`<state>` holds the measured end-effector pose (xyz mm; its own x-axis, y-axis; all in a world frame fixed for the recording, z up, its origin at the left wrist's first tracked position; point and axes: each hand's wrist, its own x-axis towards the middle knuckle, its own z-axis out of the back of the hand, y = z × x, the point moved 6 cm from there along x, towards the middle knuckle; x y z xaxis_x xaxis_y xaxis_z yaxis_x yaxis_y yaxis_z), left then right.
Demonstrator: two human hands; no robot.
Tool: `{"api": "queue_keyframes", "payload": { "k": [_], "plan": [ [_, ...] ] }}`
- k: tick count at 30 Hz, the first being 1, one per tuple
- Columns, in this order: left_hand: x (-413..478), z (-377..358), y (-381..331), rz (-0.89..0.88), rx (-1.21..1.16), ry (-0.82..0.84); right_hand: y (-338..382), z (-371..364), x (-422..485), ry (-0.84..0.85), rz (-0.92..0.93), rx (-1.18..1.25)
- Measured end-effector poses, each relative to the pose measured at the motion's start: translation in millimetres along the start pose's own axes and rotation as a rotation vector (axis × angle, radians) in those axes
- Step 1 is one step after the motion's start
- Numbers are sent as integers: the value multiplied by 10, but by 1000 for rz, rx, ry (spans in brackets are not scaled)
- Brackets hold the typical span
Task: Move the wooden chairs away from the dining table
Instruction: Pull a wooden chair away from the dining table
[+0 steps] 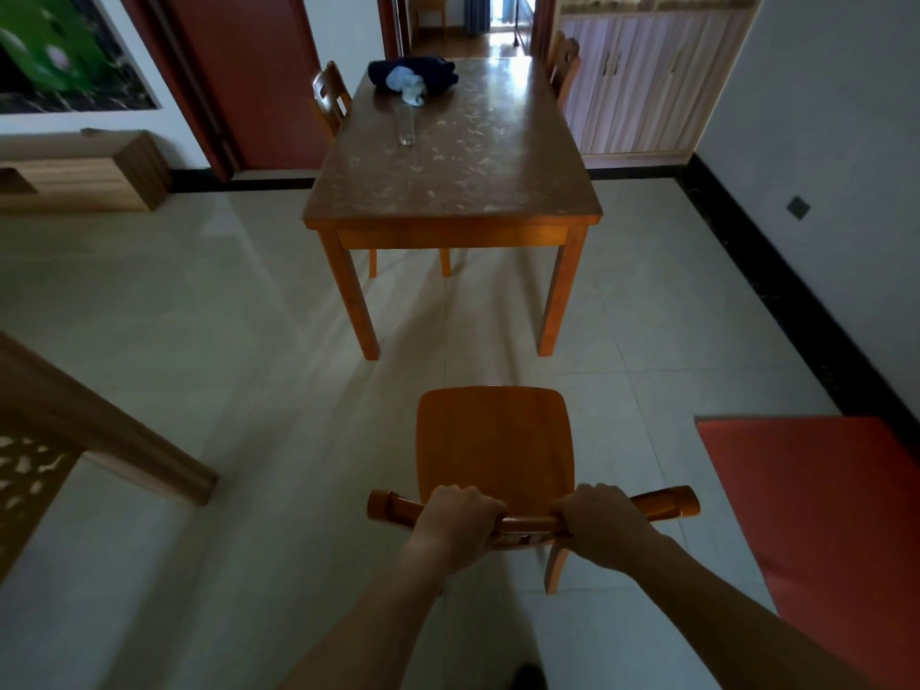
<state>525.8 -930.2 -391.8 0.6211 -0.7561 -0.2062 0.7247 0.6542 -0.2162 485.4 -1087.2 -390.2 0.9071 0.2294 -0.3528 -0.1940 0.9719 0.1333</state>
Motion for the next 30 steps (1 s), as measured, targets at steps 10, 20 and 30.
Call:
{"api": "queue_keyframes", "payload": {
  "k": [10, 20, 30],
  "plan": [
    [-320, -421, -137, 14, -6, 22, 108, -551, -283, -65, -11, 52],
    [-399, -472, -127, 55, -403, 204, 167, -611, -412, 23, -57, 199],
    [-482, 2089, -174, -237, -1103, -668, -11, 2020, -1308, -1028, 148, 833]
  ]
}}
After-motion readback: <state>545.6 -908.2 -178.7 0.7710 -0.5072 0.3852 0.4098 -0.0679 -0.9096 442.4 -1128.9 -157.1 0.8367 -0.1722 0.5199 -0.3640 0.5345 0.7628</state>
